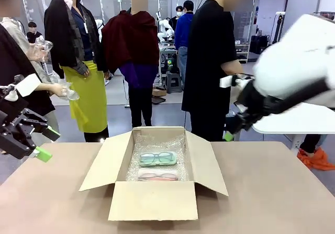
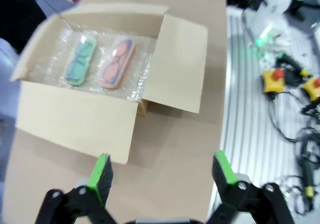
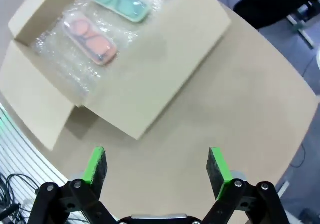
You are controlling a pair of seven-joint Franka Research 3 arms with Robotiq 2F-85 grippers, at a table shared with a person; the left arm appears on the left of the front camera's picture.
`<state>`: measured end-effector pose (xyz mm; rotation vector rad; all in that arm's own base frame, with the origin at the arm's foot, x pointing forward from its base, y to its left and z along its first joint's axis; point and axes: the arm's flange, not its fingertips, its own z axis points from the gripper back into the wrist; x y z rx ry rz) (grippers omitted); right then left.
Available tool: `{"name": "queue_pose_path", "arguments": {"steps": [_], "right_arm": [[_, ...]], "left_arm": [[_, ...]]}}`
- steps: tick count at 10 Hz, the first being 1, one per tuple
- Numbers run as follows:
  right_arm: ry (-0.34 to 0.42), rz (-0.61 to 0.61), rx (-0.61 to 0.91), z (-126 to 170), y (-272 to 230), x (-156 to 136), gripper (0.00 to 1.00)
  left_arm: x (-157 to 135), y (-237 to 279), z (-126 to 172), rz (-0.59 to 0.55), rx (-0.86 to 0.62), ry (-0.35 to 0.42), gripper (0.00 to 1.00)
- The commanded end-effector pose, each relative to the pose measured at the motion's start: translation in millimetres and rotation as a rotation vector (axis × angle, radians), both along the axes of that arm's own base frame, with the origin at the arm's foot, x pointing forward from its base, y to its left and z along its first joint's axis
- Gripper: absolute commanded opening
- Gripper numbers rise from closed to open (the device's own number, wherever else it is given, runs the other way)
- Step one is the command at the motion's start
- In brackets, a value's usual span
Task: Pack the glasses set securely to prepare it for shipping.
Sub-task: Position the Package Box on the left side of the table.
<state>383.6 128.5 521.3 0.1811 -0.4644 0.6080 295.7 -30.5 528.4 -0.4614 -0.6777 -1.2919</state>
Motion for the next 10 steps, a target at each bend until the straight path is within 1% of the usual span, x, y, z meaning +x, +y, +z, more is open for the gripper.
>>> {"name": "queue_pose_path", "arguments": {"steps": [1, 2, 3, 4, 5, 6, 7, 8, 9, 10], "right_arm": [[-0.021, -0.098, 0.093, -22.2, -26.8, -25.4, 1.00], [-0.013, -0.122, 0.137, -27.2, -52.0, -30.2, 1.00], [-0.011, -0.145, 0.140, -32.0, -69.0, -34.2, 1.00], [-0.024, -0.170, 0.156, -34.1, -82.8, -38.0, 1.00], [-0.052, -0.185, 0.165, -35.2, -90.8, -43.4, 1.00], [-0.072, -0.170, 0.171, -37.3, -96.8, -49.4, 1.00], [-0.008, -0.184, 0.150, -15.3, -92.0, -16.8, 1.00], [-0.008, -0.184, 0.150, -15.3, -92.0, -16.8, 1.00], [-0.008, -0.184, 0.150, -15.3, -92.0, -16.8, 1.00], [-0.008, -0.184, 0.150, -15.3, -92.0, -16.8, 1.00]], "left_arm": [[-0.7, 0.3, 2.1, -0.014, -0.027, 0.001, 1.00], [-0.7, 0.3, 2.1, -0.014, -0.027, 0.001, 1.00], [-0.7, 0.3, 2.1, -0.014, -0.027, 0.001, 1.00], [0.0, 0.0, 0.1, 0.000, 0.000, 0.000, 1.00], [32.9, 0.9, 0.7, 0.060, -0.090, 0.140, 1.00], [63.2, 8.3, -4.7, 0.150, -0.172, 0.168, 1.00], [88.6, 14.8, -16.0, 0.215, -0.236, 0.251, 1.00], [110.8, 19.2, -28.9, 0.278, -0.278, 0.304, 1.00], [133.6, 25.3, -41.3, 0.353, -0.316, 0.308, 1.00], [152.8, 33.7, -56.3, 0.428, -0.356, 0.344, 1.00]]}}
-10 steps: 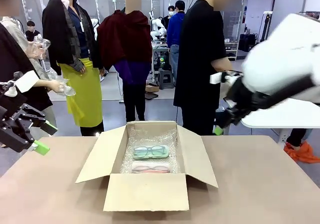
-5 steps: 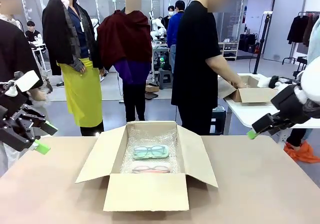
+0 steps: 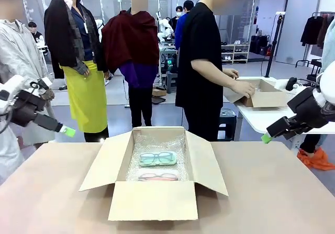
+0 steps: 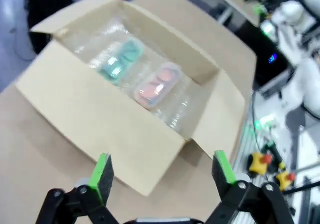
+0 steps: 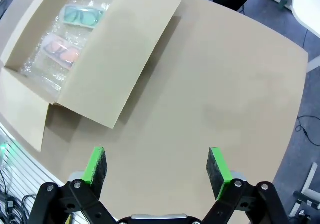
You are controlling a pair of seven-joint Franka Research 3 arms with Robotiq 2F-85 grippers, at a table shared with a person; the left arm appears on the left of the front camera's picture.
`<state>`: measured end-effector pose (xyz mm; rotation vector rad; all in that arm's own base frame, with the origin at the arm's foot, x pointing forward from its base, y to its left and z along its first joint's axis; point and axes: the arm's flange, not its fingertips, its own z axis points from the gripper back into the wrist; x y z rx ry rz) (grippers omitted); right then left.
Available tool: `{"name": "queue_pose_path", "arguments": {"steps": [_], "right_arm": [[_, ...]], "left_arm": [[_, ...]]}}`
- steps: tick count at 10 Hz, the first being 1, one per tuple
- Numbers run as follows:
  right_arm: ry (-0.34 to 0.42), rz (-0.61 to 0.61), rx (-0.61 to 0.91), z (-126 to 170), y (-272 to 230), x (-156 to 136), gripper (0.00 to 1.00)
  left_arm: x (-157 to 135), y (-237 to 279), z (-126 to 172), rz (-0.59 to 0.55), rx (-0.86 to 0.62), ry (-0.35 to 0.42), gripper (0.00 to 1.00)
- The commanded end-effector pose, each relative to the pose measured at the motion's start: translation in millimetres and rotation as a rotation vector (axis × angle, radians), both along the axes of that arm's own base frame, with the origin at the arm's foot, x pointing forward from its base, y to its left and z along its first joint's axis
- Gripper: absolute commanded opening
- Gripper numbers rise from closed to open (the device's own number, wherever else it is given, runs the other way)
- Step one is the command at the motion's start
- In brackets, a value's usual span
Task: Pack the glasses set securely to prepare it for shipping.
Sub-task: Position the Package Box on the left side of the table.
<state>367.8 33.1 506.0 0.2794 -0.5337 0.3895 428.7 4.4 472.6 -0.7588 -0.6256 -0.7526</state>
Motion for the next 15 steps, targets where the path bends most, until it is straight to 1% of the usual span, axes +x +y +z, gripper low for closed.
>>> {"name": "queue_pose_path", "arguments": {"steps": [1, 2, 3, 5, 6, 7, 10, 11, 12, 13, 14, 15], "right_arm": [[0.004, 0.004, -0.005, 0.0, 3.3, -1.0, 1.00], [0.004, 0.004, -0.005, 0.0, 3.3, -1.0, 1.00], [0.004, 0.004, -0.005, 0.0, 3.3, -1.0, 1.00], [0.004, 0.004, -0.005, 0.0, 3.3, -1.0, 1.00], [0.004, 0.004, -0.005, 0.0, 3.3, -1.0, 1.00], [0.004, 0.004, -0.005, 0.0, 3.3, -1.0, 1.00], [0.004, 0.004, -0.005, 0.0, 3.3, -1.0, 1.00], [0.004, 0.004, -0.005, 0.0, 3.3, -1.0, 1.00], [0.004, 0.004, -0.005, 0.0, 3.3, -1.0, 1.00], [0.004, 0.004, -0.005, 0.0, 3.3, -1.0, 1.00], [0.004, 0.004, -0.005, 0.0, 3.3, -1.0, 1.00], [0.004, 0.004, -0.005, 0.0, 3.3, -1.0, 1.00]], "left_arm": [[38.4, 9.9, -19.8, 0.170, -0.084, 0.087, 1.00], [52.8, 21.4, -35.9, 0.197, -0.129, 0.159, 1.00], [64.8, 33.0, -49.3, 0.208, -0.187, 0.252, 1.00], [86.3, 55.6, -81.4, 0.252, -0.258, 0.396, 1.00], [93.2, 62.2, -98.0, 0.278, -0.294, 0.452, 1.00], [97.9, 68.4, -113.0, 0.294, -0.324, 0.481, 1.00], [97.8, 66.9, -161.5, 0.339, -0.453, 0.659, 1.00], [95.9, 64.0, -172.6, 0.320, -0.472, 0.714, 1.00], [94.1, 59.6, -181.9, 0.330, -0.476, 0.754, 1.00], [94.2, 56.3, -187.1, 0.335, -0.487, 0.770, 1.00], [93.3, 50.3, -193.8, 0.365, -0.492, 0.796, 1.00], [93.7, 44.9, -198.0, 0.364, -0.528, 0.847, 1.00]]}}
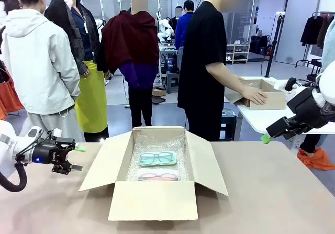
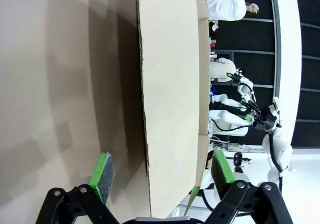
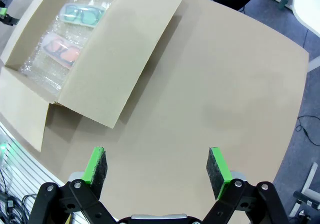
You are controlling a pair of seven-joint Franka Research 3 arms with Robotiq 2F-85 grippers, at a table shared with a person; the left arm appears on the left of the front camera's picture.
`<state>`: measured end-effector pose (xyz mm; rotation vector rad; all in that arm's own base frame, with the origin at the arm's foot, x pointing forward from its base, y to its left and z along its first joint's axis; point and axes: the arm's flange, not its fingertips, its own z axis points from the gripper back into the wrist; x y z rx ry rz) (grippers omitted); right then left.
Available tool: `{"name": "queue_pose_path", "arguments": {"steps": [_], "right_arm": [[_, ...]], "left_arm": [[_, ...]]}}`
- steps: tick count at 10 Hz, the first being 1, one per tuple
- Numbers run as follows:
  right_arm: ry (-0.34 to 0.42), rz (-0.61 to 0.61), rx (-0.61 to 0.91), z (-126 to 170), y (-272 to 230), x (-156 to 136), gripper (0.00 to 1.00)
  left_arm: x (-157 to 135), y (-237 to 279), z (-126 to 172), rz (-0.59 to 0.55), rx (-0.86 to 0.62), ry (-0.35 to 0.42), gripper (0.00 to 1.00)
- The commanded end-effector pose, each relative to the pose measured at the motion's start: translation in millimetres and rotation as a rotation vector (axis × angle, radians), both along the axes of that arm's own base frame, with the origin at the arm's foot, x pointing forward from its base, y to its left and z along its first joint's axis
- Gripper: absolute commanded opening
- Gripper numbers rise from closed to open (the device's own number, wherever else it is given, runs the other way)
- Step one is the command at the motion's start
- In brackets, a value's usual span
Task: Pack the glasses set securely to prepare it for shipping.
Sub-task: Position the Package Box on the left side of the table.
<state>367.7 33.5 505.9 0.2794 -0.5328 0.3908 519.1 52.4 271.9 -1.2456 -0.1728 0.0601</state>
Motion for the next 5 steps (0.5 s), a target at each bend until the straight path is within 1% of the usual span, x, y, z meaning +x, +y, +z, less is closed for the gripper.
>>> {"name": "queue_pose_path", "arguments": {"steps": [1, 2, 4, 5], "right_arm": [[0.003, 0.002, -0.005, 0.1, 2.9, -0.9, 1.00], [0.003, 0.002, -0.005, 0.1, 2.9, -0.9, 1.00], [0.003, 0.002, -0.005, 0.1, 2.9, -0.9, 1.00], [0.003, 0.002, -0.005, 0.1, 2.9, -0.9, 1.00]], "left_arm": [[4.3, -8.3, -2.3, 0.006, -0.066, 0.040, 1.00], [4.3, -14.3, -8.2, -0.004, -0.084, 0.074, 1.00], [7.5, -25.6, -20.0, -0.013, -0.105, 0.077, 1.00], [8.8, -30.3, -24.7, -0.027, -0.138, 0.085, 1.00]]}}
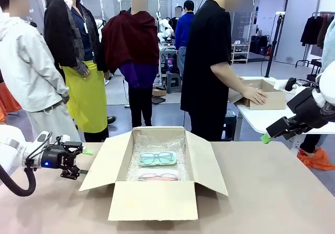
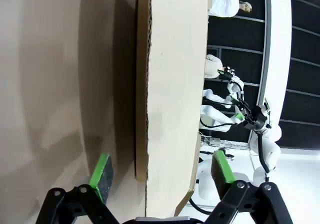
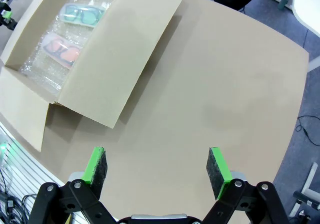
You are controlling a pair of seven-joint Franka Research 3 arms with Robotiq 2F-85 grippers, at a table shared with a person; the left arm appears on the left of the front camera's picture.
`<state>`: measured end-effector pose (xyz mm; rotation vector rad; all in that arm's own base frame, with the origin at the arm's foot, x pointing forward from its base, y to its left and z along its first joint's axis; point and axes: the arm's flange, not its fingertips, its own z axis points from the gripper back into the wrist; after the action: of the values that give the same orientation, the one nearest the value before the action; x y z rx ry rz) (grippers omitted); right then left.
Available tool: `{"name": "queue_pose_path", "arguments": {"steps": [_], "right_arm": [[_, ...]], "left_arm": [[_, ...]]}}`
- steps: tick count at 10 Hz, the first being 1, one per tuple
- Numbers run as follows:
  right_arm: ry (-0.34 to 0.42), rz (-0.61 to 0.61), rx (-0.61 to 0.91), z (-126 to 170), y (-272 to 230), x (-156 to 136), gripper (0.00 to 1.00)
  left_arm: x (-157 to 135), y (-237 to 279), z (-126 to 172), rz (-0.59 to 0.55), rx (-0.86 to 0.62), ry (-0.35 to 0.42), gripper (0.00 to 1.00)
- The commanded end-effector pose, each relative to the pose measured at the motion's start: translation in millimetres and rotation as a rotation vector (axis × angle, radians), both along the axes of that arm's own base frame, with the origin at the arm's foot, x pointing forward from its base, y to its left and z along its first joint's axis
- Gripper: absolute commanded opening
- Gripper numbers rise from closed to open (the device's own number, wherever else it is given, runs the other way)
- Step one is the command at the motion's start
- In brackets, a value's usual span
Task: Pack the glasses set securely to prepare it for shipping.
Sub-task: Position the Package Box on the left side of the table.
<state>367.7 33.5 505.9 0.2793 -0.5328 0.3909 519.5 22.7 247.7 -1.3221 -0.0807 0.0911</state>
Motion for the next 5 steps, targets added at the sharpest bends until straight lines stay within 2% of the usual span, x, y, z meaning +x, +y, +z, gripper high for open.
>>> {"name": "queue_pose_path", "arguments": {"steps": [1, 2, 3, 4, 5], "right_arm": [[0.003, 0.002, -0.005, 0.1, 2.9, -0.9, 1.00], [0.003, 0.002, -0.005, 0.1, 2.9, -0.9, 1.00], [0.003, 0.002, -0.005, 0.1, 2.9, -0.9, 1.00], [0.003, 0.002, -0.005, 0.1, 2.9, -0.9, 1.00], [0.003, 0.002, -0.005, 0.1, 2.9, -0.9, 1.00]], "left_arm": [[9.8, -4.4, -2.8, -0.001, -0.094, 0.008, 1.00], [10.0, -7.9, -5.3, -0.010, -0.122, -0.001, 1.00], [9.7, -10.0, -7.8, -0.016, -0.144, -0.002, 0.93], [10.0, -11.5, -10.5, -0.018, -0.176, 0.008, 0.55], [10.6, -11.6, -11.5, -0.027, -0.202, 0.014, 0.36]]}}
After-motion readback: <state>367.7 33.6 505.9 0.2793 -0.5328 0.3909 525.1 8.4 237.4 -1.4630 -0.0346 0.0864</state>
